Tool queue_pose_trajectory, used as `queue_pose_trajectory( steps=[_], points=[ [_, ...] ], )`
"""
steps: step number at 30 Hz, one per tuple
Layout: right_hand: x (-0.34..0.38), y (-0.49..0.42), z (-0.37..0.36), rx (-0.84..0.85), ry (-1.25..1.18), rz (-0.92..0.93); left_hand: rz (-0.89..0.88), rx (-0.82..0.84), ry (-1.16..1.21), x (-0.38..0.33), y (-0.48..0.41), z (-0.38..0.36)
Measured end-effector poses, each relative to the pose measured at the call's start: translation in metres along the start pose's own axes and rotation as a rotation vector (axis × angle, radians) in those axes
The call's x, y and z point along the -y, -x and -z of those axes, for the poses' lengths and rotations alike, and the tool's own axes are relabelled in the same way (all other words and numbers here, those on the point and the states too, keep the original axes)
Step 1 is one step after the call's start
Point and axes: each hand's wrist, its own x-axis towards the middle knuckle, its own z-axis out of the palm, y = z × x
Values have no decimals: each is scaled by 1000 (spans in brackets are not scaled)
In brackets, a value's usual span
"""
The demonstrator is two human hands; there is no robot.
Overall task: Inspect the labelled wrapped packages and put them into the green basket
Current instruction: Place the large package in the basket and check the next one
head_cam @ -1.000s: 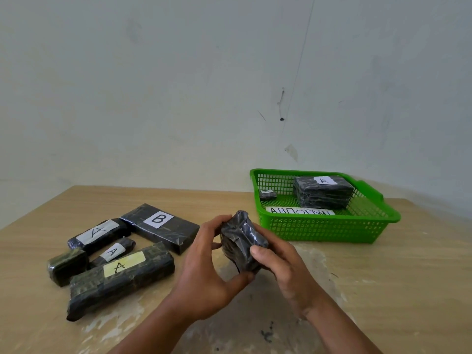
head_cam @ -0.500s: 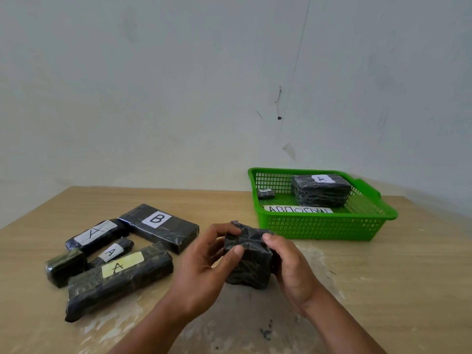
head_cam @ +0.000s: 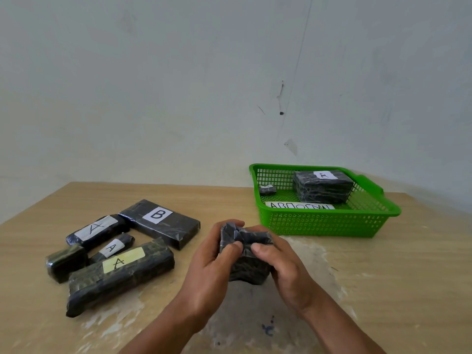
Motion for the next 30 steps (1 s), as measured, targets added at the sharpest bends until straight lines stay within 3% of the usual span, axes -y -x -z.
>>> queue_pose_trajectory(
  steps=[7, 20, 25, 30],
  points=[
    [-1, -2, 0, -18, 59, -11, 43, 13, 103, -1, 0, 1],
    [-1, -3, -1, -41, 94, 8, -12, -35, -17, -1, 0, 0],
    [-1, -5, 4, -75, 93, 15, -31, 41, -32, 0, 0, 6],
    [3, -1, 6, -122, 233, 138, -11, 10, -86, 2, -3, 9]
  ],
)
